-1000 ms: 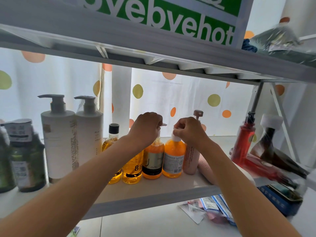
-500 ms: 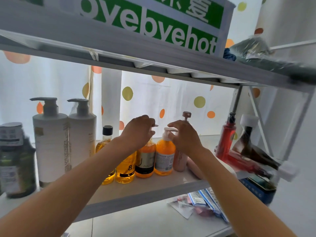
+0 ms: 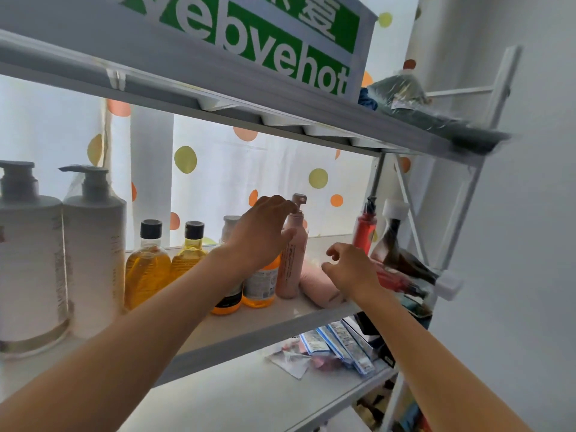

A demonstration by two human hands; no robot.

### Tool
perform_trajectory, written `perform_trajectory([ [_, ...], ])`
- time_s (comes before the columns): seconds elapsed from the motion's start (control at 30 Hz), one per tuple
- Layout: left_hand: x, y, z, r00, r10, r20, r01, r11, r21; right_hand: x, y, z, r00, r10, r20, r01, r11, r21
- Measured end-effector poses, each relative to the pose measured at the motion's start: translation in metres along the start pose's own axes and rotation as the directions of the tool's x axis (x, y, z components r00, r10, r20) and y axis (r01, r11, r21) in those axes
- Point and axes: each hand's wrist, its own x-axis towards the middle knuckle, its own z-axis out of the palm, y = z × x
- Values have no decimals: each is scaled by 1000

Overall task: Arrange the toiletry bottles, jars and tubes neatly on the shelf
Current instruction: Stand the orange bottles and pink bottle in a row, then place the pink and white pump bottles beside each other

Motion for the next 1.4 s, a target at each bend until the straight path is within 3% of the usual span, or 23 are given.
perform_trajectory([
  [0.13,17,5,18,1000,-25,-13,25,1000,3,16,8,14,994,37,103,-33,999,-36],
  [0.27,37,3,31,997,-73,-1,73,996,45,30,10,35,984,-14,175,27,997,-72],
  [0.4,56,14,36,986,-159,41,149,973,174,43,16,59,971,-43,236,76,989,-130],
  [0.5,70,26,36,957,-283,68,258,933,252,53,22,73,964,-89,251,139,972,-189],
  [0.73,94,45,44,912,-410,14,386,869,310,64,34,88,949,-138,283,193,965,-175],
  [0.93,104,42,45,914,-405,26,376,870,318,65,37,92,954,-192,230,218,971,-95],
  [1.2,108,34,42,916,-399,36,374,884,281,67,40,90,970,-140,200,147,989,-18],
  [1.4,108,31,43,923,-384,35,361,892,272,64,41,96,997,-66,40,60,991,124],
])
